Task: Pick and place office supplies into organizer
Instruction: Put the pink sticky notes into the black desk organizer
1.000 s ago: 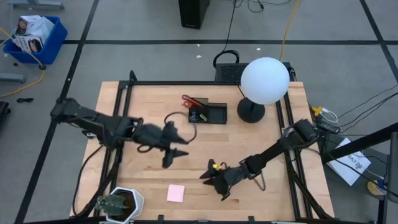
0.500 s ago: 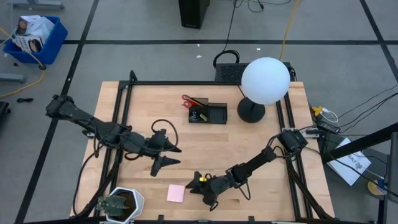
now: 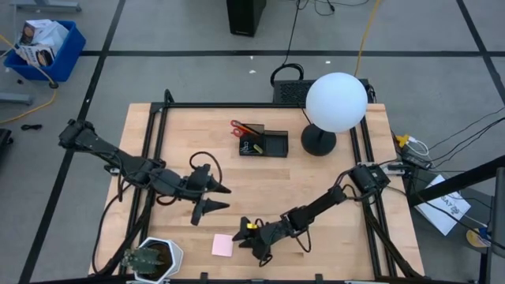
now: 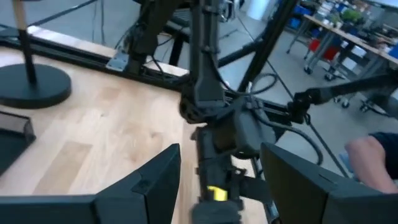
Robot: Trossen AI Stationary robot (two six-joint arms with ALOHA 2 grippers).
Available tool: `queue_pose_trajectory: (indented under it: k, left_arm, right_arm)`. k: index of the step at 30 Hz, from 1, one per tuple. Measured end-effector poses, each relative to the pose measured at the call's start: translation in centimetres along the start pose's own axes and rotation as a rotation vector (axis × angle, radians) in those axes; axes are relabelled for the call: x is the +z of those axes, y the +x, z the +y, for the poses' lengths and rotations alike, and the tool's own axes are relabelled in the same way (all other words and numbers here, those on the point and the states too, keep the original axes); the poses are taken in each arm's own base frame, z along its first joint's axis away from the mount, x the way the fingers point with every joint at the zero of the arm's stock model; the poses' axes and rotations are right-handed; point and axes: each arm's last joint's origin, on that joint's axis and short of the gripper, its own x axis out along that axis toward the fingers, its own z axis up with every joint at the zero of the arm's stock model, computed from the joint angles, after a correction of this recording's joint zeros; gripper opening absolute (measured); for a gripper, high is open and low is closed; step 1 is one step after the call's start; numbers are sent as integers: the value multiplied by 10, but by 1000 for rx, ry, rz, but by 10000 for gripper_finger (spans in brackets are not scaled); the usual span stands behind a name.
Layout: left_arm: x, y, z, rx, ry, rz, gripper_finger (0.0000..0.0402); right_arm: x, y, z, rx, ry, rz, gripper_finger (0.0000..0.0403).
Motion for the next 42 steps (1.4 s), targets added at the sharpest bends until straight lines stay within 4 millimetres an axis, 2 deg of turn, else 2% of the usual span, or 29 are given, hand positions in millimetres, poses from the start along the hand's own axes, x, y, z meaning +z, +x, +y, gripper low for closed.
queue_pose_trajectory:
  k: [7, 10, 14, 19, 22, 25, 27, 29, 34, 38, 42]
  left_arm:
    - [-17, -1, 1, 59, 3, 140, 228]
    - [-24, -4, 0, 104, -18, 187, 228]
    - [-40, 0, -2, 134, -41, 286, 228]
    - [-57, 10, 1, 221, -165, 372, 228]
    - [-67, 19, 0, 245, -191, 397, 228]
    - [-78, 29, -1, 265, -200, 427, 228]
    - [-84, 34, 0, 284, -217, 437, 228]
    - [-87, 40, -3, 274, -220, 425, 228]
    - [-92, 43, -7, 264, -275, 425, 228]
    - [-96, 40, -6, 319, -417, 446, 228]
    - [-101, 36, -3, 388, -579, 513, 228]
  right_arm:
    - [-5, 0, 4, 21, 28, 74, 196]
    - [-5, -3, 3, -34, 190, 152, 196]
    - [7, -17, 1, -99, 348, 231, 196]
    - [35, -52, -29, -186, 494, 244, 196]
    - [35, -74, -37, -182, 581, 258, 196]
    - [33, -103, -43, -179, 702, 177, 195]
    - [25, -123, -44, -196, 783, 98, 192]
    - [11, -145, -37, -216, 834, 58, 187]
    - [-12, -199, -32, -296, 941, -49, 173]
    - [-30, -225, -21, -302, 963, -50, 166]
    - [-40, -245, -17, -344, 980, -82, 164]
